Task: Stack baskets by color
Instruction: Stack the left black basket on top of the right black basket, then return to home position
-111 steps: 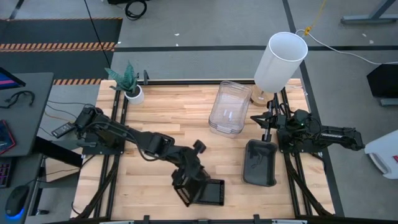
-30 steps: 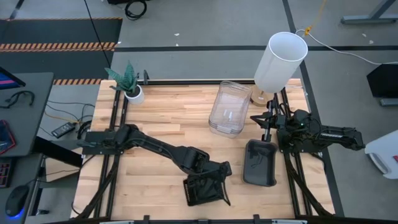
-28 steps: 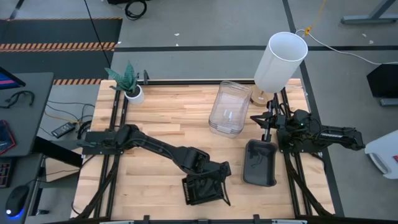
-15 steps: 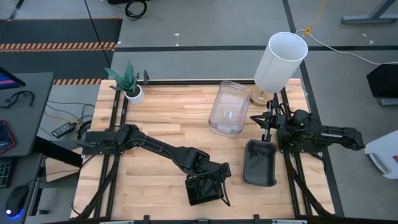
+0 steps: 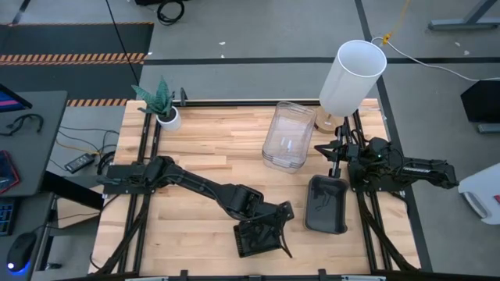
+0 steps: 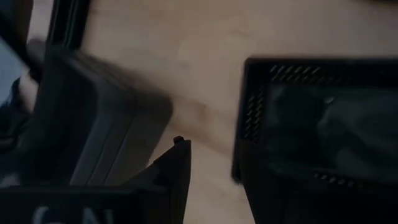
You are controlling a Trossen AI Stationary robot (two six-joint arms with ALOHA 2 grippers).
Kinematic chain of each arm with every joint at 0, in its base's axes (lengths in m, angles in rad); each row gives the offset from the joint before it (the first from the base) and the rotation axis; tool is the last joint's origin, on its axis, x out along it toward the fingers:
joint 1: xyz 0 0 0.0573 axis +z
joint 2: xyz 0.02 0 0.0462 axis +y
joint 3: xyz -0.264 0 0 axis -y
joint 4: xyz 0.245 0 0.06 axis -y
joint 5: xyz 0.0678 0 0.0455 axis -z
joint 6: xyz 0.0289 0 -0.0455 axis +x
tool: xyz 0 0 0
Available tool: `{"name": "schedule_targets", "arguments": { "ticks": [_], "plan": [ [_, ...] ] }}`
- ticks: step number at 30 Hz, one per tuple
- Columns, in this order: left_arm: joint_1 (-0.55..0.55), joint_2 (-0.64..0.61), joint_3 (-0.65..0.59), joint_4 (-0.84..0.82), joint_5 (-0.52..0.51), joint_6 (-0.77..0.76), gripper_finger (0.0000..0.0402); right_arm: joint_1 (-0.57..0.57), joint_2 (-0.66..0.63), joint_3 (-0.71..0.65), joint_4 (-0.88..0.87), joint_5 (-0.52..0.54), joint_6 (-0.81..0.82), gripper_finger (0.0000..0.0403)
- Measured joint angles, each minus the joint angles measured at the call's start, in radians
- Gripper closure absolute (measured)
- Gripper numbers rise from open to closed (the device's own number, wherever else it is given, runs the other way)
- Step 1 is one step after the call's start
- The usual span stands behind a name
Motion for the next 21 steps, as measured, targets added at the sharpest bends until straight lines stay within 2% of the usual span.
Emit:
{"name": "schedule_targets", "arguments": {
  "ticks": [2, 6, 10, 15, 19, 21],
  "plan": [
    [0.000, 0.000, 0.000, -0.003, -0.059, -0.013, 0.0262, 0.000, 0.000, 0.000, 0.000, 0.000, 0.000, 0.0381],
    [-0.002, -0.007, 0.000, -0.047, -0.179, -0.134, 0.0279, 0.000, 0.000, 0.000, 0.000, 0.000, 0.000, 0.0381],
    [0.019, -0.040, 0.000, -0.203, -0.156, -0.292, 0.0308, 0.000, 0.000, 0.000, 0.000, 0.000, 0.000, 0.0381],
    [0.047, -0.071, 0.000, -0.384, -0.187, -0.477, 0.0345, 0.000, 0.000, 0.000, 0.000, 0.000, 0.000, 0.0381],
    [0.081, -0.094, 0.000, -0.605, -0.140, -0.667, 0.0349, 0.000, 0.000, 0.000, -0.001, 0.000, 0.000, 0.0381],
    [0.087, -0.100, 0.000, -0.662, -0.132, -0.713, 0.0347, 0.000, 0.000, 0.000, 0.000, 0.000, 0.000, 0.0381]
  ]
}}
